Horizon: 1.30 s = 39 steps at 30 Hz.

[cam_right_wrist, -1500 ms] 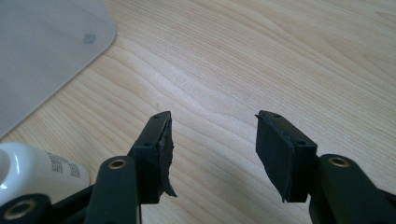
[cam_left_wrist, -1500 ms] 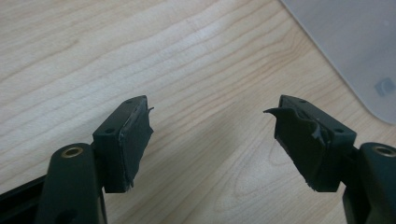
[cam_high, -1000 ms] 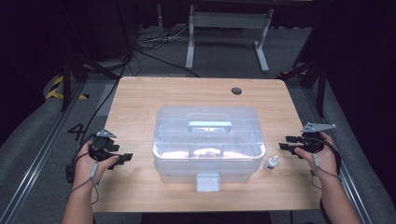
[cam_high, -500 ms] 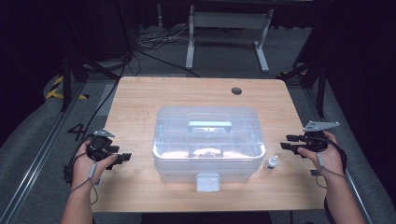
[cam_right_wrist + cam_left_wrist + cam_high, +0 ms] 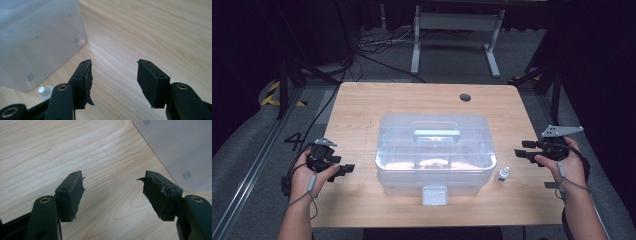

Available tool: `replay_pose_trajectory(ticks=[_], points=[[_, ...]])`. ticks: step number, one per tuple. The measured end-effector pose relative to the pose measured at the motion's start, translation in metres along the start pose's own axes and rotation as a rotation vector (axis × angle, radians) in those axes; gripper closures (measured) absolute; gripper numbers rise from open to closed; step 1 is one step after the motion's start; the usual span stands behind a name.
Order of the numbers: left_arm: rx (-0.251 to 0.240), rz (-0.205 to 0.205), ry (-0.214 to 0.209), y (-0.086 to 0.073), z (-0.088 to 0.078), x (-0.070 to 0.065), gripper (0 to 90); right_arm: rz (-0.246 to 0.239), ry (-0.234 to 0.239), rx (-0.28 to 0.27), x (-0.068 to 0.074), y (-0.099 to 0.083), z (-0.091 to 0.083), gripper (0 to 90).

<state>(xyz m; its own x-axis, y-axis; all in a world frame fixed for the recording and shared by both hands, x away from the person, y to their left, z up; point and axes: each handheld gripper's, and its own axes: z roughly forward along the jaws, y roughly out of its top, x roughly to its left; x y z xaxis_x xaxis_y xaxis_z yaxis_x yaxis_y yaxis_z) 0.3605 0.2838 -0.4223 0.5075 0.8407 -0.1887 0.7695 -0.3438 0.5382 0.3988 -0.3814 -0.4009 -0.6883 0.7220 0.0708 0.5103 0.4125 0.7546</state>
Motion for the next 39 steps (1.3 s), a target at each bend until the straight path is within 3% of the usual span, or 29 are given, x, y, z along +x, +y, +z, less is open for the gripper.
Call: replay_pose_trajectory(ticks=[9, 21, 39], points=[[-0.005, 0.009, -0.016, 0.000, -0.005, -0.004, 32.8, -0.036, 0.033, -0.059, 0.021, 0.031, -0.019, 46.7], [-0.008, 0.013, -0.023, 0.001, -0.008, -0.005, 32.6, -0.079, 0.074, -0.053, 0.041, 0.073, -0.035, 47.0], [-0.006, 0.019, -0.038, 0.001, -0.007, -0.008, 32.0, -0.146, 0.144, -0.052, 0.078, 0.122, -0.031, 46.0]])
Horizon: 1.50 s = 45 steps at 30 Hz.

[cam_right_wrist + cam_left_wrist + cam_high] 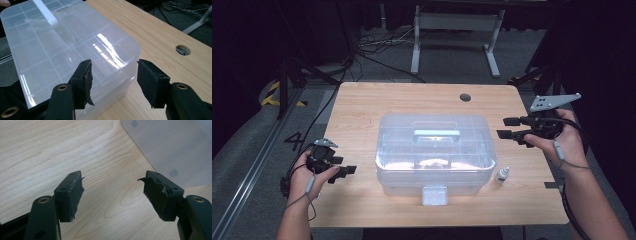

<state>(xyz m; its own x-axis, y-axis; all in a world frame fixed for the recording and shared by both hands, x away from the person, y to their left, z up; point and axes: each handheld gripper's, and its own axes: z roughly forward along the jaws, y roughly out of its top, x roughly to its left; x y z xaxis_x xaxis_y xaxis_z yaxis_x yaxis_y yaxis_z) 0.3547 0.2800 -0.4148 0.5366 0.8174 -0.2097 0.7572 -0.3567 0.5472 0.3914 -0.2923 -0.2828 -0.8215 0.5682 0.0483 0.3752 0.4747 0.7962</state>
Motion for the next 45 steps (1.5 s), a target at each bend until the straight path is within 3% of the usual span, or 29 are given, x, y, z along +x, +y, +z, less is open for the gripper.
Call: replay_pose_trajectory(ticks=[10, 19, 26, 31, 35, 37, 41, 45], points=[[-0.050, 0.005, -0.046, -0.001, 0.005, -0.001, 30.6, -0.063, 0.056, 0.019, 0.018, 0.023, 0.025, 41.7], [-0.058, 0.017, -0.085, -0.002, 0.009, -0.004, 32.2, -0.107, 0.097, 0.056, 0.033, 0.036, 0.046, 38.7], [-0.034, 0.045, -0.053, 0.000, 0.009, -0.005, 31.4, -0.152, 0.129, 0.098, 0.045, 0.045, 0.067, 36.2], [-0.048, 0.051, -0.044, -0.001, 0.010, -0.004, 30.0, -0.171, 0.145, 0.125, 0.053, 0.049, 0.081, 35.6], [-0.042, 0.098, -0.018, 0.001, 0.013, -0.008, 26.4, -0.183, 0.149, 0.135, 0.056, 0.052, 0.091, 35.6], [-0.043, 0.096, -0.031, 0.003, 0.014, -0.010, 28.9, -0.202, 0.140, 0.145, 0.058, 0.053, 0.097, 36.6], [-0.021, 0.131, -0.031, 0.005, 0.014, -0.014, 32.5, -0.228, 0.134, 0.153, 0.061, 0.056, 0.102, 39.4], [-0.015, 0.116, -0.041, 0.005, 0.012, -0.014, 40.8, -0.241, 0.138, 0.163, 0.064, 0.057, 0.106, 43.0]])
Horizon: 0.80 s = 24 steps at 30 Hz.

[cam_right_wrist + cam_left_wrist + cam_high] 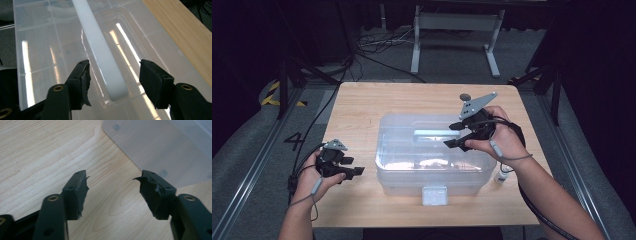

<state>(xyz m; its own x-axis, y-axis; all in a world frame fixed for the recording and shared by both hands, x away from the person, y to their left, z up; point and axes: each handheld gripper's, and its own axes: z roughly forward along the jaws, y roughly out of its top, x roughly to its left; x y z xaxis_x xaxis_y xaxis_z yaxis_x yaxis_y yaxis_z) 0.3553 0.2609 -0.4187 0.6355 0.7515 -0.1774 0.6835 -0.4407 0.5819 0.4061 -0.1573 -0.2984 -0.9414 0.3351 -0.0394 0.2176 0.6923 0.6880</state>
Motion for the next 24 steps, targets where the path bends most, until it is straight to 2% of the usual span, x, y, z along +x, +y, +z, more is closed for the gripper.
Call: replay_pose_trajectory(ticks=[3, 4, 9, 12, 15, 17, 24], points=[[0.006, 0.001, -0.007, 0.000, 0.000, 0.000, 44.9, -0.006, 0.002, 0.005, 0.001, 0.001, 0.002, 44.6], [0.005, 0.002, -0.015, 0.000, 0.000, 0.000, 48.5, -0.016, -0.002, 0.013, 0.000, 0.002, 0.004, 47.2], [0.005, 0.002, -0.054, 0.001, 0.001, -0.001, 54.9, -0.039, -0.004, 0.026, 0.002, 0.005, 0.006, 54.5], [-0.012, -0.003, -0.071, 0.000, 0.002, 0.000, 54.2, -0.061, -0.012, 0.037, 0.004, 0.007, 0.006, 60.4], [-0.017, -0.002, -0.072, 0.000, 0.002, 0.000, 53.0, -0.077, -0.011, 0.038, 0.007, 0.009, 0.004, 67.7], [-0.019, -0.002, -0.070, 0.000, 0.002, 0.000, 52.2, -0.092, -0.028, 0.035, 0.008, 0.011, 0.002, 71.2], [-0.027, -0.003, -0.070, 0.001, -0.001, -0.001, 51.5, -0.137, -0.063, 0.046, 0.013, 0.015, -0.002, 71.3]])
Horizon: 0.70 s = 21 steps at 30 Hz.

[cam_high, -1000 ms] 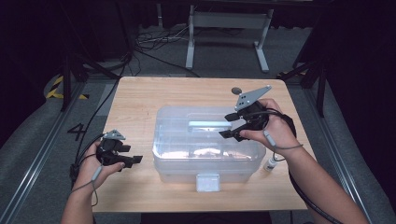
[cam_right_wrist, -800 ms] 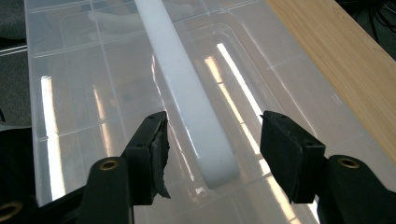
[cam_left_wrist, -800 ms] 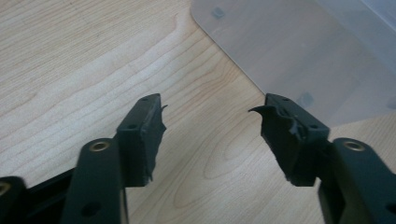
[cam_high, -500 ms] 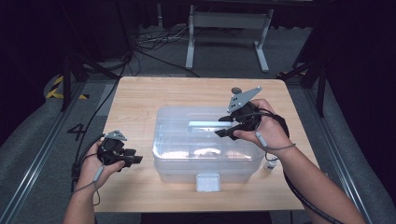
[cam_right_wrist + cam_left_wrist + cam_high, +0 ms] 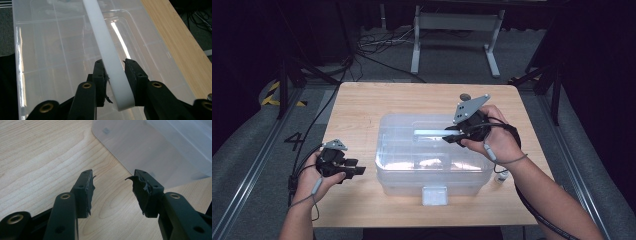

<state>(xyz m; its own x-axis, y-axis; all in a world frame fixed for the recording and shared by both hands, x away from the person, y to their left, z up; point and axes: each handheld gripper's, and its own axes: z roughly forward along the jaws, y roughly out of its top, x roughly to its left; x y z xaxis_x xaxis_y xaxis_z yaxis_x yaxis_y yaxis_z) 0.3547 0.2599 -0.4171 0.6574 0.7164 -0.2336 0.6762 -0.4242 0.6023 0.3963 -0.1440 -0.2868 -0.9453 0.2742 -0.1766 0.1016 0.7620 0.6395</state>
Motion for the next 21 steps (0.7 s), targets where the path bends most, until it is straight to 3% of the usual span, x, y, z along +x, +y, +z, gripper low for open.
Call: replay_pose_trajectory(ticks=[13, 21], points=[[-0.008, 0.003, 0.002, 0.0009, -0.0022, -0.0013, 50.8, -0.024, -0.015, 0.016, 0.0010, 0.0055, -0.0040, 71.5], [-0.017, 0.007, -0.002, 0.0021, -0.0040, -0.0032, 51.4, -0.019, -0.023, 0.014, -0.0057, 0.0103, -0.0066, 71.0]])
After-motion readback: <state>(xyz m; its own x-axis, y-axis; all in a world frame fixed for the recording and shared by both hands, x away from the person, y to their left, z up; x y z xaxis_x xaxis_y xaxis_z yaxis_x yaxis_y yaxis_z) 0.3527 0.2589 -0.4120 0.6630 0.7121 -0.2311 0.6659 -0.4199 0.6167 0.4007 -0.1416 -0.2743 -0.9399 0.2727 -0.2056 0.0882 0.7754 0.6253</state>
